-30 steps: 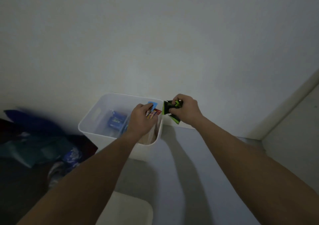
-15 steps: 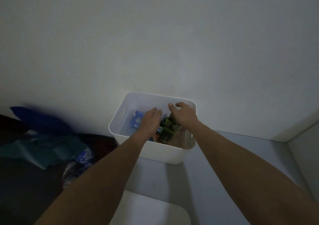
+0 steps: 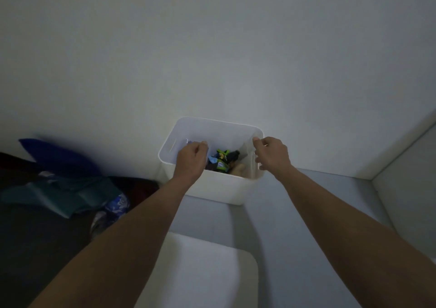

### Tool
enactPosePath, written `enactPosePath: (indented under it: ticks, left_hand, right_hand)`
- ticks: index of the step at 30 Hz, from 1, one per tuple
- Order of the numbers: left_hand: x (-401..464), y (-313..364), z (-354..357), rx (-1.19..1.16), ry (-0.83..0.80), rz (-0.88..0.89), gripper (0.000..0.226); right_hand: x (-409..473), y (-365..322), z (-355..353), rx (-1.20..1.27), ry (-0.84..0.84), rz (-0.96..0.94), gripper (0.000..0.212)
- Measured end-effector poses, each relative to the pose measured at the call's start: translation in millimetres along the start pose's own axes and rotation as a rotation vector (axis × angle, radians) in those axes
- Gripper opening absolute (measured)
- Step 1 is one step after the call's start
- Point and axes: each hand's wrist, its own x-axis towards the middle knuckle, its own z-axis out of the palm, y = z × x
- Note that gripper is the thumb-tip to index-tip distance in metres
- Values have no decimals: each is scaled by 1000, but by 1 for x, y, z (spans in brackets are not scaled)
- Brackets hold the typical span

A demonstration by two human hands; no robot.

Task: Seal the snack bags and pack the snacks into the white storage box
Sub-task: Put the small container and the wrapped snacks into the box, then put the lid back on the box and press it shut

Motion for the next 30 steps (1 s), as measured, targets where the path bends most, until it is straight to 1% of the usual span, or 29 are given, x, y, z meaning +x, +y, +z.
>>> enactPosePath:
  ticks: [3, 7, 10, 13, 14, 17, 21, 24, 27, 29, 30]
  left_hand:
    - [-28, -13, -10, 26, 21, 6, 48]
    - [-78, -32, -27, 72, 3, -33, 51]
    - [-119, -54, -38, 140, -60, -90, 42]
    - [-152, -87, -47, 254, -161, -188, 29]
    - [-162, -99, -50, 292, -194, -225, 31]
    - [-185, -132, -60, 430, -240, -316, 46]
    - [-207, -168, -69, 610, -274, -452, 62]
    - [-221, -183, -72, 593, -290, -557, 66]
    - [-230, -194, -73, 552, -295, -559, 68]
    - [-231, -196, -73, 508, -264, -559, 68]
    - [-231, -195, -73, 482, -247, -577, 68]
  right_hand:
    - [-27, 14, -6, -25, 17, -7, 38]
    - [-77, 36, -7, -32, 1, 15, 40]
    - [-119, 55, -2, -67, -126, 70, 41]
    - [-155, 78, 9, -141, -285, 174, 39]
    - [-166, 87, 14, -167, -338, 205, 37]
    - [-194, 112, 29, -268, -471, 279, 35]
    - [-223, 140, 44, -365, -549, 292, 39]
    - [-237, 151, 51, -437, -620, 272, 48]
    - [-246, 159, 57, -477, -647, 257, 57]
    - [-249, 163, 61, -424, -642, 269, 61]
    - [-250, 164, 63, -359, -624, 297, 63]
